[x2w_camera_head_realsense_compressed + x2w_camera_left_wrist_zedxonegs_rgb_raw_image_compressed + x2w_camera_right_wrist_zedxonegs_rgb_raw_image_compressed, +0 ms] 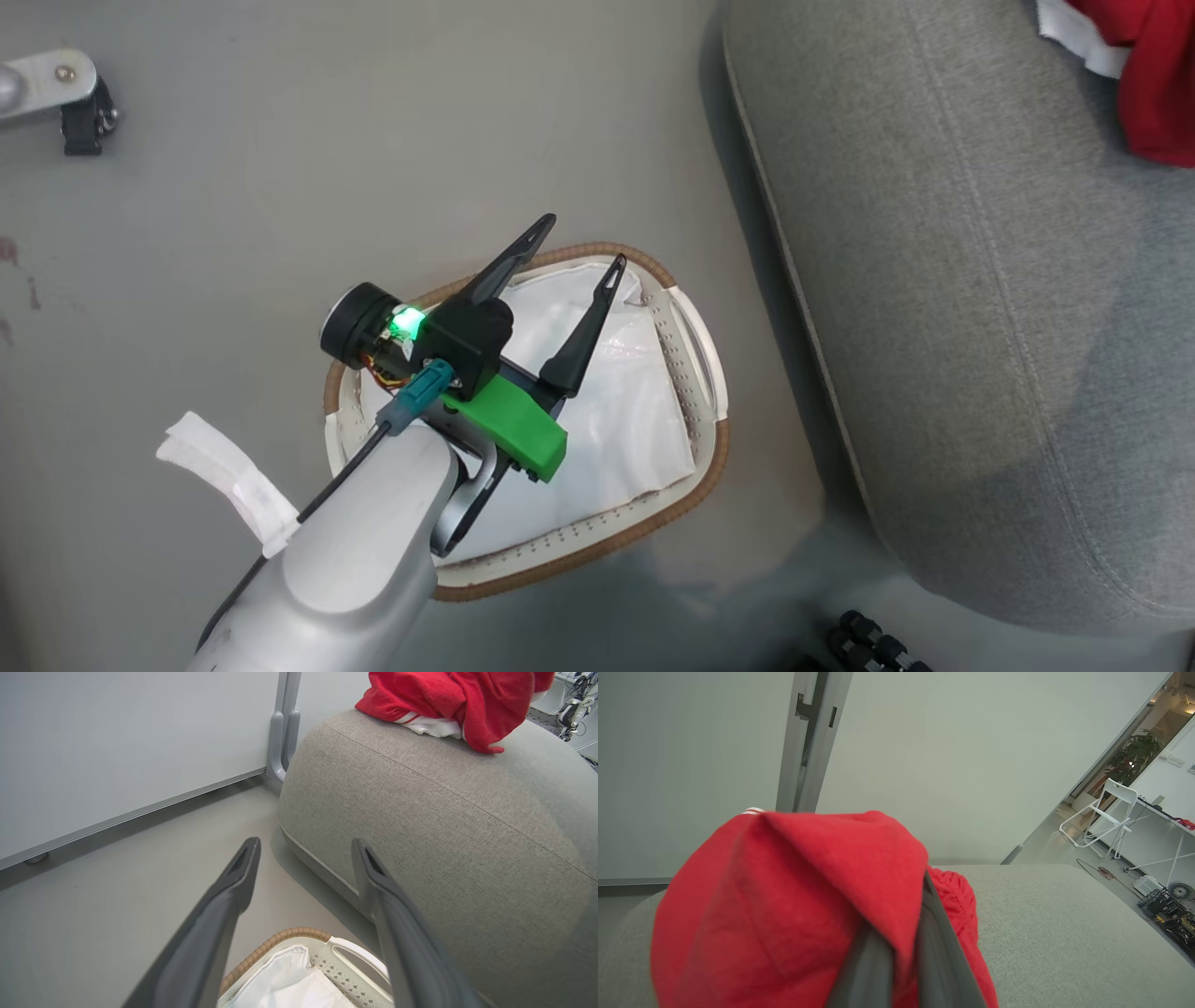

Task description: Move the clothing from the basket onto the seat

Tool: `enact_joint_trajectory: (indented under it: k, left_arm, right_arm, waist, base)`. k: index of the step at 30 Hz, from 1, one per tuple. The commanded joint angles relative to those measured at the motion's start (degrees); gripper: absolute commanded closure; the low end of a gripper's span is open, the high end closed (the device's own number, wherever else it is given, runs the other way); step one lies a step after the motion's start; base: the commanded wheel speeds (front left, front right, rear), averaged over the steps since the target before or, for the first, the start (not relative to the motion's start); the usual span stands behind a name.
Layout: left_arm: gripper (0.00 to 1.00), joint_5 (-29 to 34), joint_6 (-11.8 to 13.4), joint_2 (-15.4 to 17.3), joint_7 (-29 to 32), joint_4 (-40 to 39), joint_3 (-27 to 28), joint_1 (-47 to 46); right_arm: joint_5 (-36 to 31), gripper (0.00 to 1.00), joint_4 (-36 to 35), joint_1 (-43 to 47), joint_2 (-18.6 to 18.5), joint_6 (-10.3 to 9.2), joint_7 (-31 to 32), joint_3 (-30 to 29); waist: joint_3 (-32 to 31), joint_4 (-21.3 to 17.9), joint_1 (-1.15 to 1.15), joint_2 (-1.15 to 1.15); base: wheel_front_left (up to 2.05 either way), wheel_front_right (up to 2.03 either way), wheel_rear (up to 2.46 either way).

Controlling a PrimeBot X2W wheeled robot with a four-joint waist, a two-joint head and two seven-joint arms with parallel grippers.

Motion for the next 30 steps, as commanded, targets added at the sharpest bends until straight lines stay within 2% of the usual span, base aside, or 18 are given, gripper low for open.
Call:
enact_joint_trajectory:
  k: [1,7,13,14,15,16,17,18,26,30]
  left_arm:
    - [0.00,0.2,0.4,0.5,0.0,-0.3,0.4,-1.2]
    - [0.00,0.4,0.9,1.0,0.0,-0.6,0.5,-1.3]
    - [0.00,0.1,0.9,1.2,0.0,-0.2,0.6,-0.9]
    - [0.00,0.0,0.9,1.3,0.0,-0.1,0.6,-0.7]
    - [0.00,0.0,0.9,1.4,0.0,-0.2,0.7,-0.6]
    - [0.00,-0.1,0.9,1.5,0.0,-0.3,0.8,-0.3]
    - [0.00,-0.2,0.9,1.5,0.0,-0.3,0.8,-0.1]
    - [0.00,-0.3,0.8,1.5,0.0,-0.3,1.0,0.2]
    - [0.00,-1.2,0.7,0.6,0.0,-0.4,2.5,2.9]
    - [0.00,-1.7,0.7,-0.1,0.0,-0.2,3.8,4.7]
  right_arm:
    - [-0.8,1.00,0.9,0.5,0.5,-0.08,-0.1,-0.6]
    - [-2.2,1.00,4.2,1.1,2.8,-0.08,-0.1,-2.2]
    - [-3.2,1.00,4.9,2.1,4.2,-0.08,-0.1,-2.4]
    - [-3.3,0.98,4.7,2.4,4.4,-0.08,-0.1,-2.5]
    - [-3.5,0.78,4.5,2.7,4.6,-0.08,-0.1,-2.4]
    - [-3.6,0.78,4.1,3.2,4.8,-0.08,-0.1,-2.5]
    - [-3.7,0.20,3.8,3.5,5.0,-0.08,0.0,-2.5]
    - [-3.8,0.00,3.3,4.1,5.3,-0.08,-0.1,-2.3]
    - [-4.3,0.00,1.0,9.7,7.8,-0.08,-0.1,-0.4]
    - [-4.3,0.00,-0.1,12.3,7.9,-0.08,-0.1,2.0]
  waist:
    - [4.5,2.4,-0.01,-0.01]
    - [5.7,2.2,-0.01,-0.01]
    - [5.3,1.7,-0.01,-0.01]
    - [4.9,1.5,-0.01,-0.01]
    - [4.6,1.3,-0.01,-0.01]
    - [4.1,1.1,-0.01,-0.01]
    - [3.7,1.0,-0.01,-0.01]
    - [3.1,0.7,-0.01,-0.01]
    - [-3.5,-0.7,-0.01,-0.01]
    - [-7.9,-0.7,-0.01,-0.01]
  base:
    - [0.00,0.00,0.00]
    - [0.00,0.00,0.00]
    - [0.00,0.00,0.00]
    - [0.00,0.00,0.00]
    - [0.00,0.00,0.00]
    - [0.00,0.00,0.00]
    - [0.00,0.00,0.00]
    - [0.00,0.00,0.00]
    - [0.00,0.00,0.00]
    - [0.00,0.00,0.00]
